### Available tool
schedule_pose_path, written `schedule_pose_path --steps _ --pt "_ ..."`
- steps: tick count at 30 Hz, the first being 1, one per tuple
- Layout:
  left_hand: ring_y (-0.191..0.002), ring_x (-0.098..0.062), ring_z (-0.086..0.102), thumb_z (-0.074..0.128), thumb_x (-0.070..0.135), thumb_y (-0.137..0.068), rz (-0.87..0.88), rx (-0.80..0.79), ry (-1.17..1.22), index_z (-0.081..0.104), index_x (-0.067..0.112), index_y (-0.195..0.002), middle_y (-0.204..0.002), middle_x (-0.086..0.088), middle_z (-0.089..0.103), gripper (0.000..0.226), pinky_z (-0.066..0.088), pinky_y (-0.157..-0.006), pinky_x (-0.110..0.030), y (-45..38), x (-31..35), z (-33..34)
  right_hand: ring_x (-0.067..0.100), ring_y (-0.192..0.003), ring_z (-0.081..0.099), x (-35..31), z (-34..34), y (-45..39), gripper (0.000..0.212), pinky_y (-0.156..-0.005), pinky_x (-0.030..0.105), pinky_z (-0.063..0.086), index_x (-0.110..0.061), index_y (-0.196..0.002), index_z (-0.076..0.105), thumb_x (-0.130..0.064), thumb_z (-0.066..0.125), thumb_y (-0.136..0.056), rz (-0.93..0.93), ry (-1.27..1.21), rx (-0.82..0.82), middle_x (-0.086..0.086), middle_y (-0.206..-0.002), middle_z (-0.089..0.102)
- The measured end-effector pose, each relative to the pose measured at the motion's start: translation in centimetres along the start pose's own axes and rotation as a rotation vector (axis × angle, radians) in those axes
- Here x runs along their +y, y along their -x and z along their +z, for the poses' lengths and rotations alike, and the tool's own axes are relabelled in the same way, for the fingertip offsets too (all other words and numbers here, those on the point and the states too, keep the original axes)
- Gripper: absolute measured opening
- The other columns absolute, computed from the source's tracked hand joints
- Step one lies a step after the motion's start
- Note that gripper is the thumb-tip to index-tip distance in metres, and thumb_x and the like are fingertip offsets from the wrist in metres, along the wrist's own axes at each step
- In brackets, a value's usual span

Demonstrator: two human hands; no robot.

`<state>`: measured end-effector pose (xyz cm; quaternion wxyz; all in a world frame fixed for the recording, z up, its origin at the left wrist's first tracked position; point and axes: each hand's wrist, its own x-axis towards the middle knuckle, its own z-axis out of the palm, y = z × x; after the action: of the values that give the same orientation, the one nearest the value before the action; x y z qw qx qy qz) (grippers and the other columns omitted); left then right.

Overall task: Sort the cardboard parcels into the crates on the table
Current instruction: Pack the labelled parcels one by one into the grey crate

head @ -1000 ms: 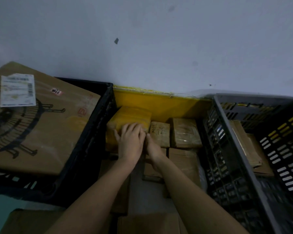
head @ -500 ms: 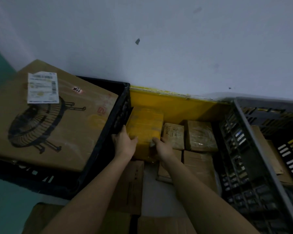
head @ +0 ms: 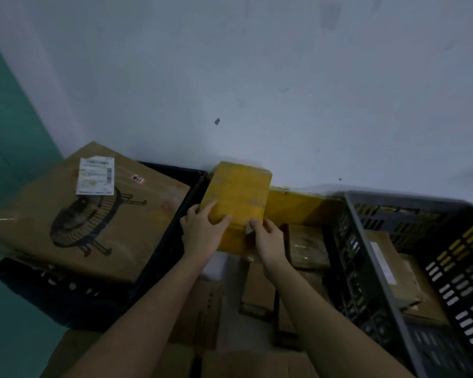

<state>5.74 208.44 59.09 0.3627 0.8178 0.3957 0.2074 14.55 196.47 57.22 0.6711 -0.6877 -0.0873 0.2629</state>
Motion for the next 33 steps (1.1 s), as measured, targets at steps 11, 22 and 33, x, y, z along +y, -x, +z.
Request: schedule_pose_path --steps 11,22,33 --pt "-0.125 -0.03 0.055 0.083 0.059 -0.063 -0.105 -0.005 0.733 0.026 0.04 -0.152 -0.145 -0.006 0.05 0.107 0.052 -0.096 -0.053 6.0 9.8 -0.9 0.018 -0.135 0.031 -4.8 -4.2 8.2 0.061 -0.105 0.032 0.042 -0.033 -0.14 0.05 -0.027 0.075 -0.085 -0.819 0.551 0.032 -0.002 -0.144 0.041" --pt "-0.111 -0.034 0.061 0.05 0.023 -0.104 -0.241 0.143 1.183 0.056 0.025 -0.136 -0.126 -0.007 0.063 0.033 0.052 -0.092 -0.059 12.4 11.9 0.6 0.024 -0.103 0.053 -10.8 -11.4 14.0 0.027 -0.08 0.035 0.048 -0.016 -0.113 0.067 -0.024 0.065 -0.088 -1.165 0.7 0.321 0.007 -0.118 0.058" --pt "-0.112 -0.03 0.067 0.045 0.025 -0.104 -0.169 -0.11 1.171 0.053 0.023 -0.138 -0.13 -0.01 0.066 0.035 0.058 -0.079 -0.048 16.9 13.2 0.9 0.025 -0.124 0.055 -8.8 -23.0 10.8 0.052 -0.08 0.044 0.057 -0.031 -0.138 0.045 -0.055 0.056 -0.093 -0.073 -0.189 -0.423 -0.002 -0.139 0.053"
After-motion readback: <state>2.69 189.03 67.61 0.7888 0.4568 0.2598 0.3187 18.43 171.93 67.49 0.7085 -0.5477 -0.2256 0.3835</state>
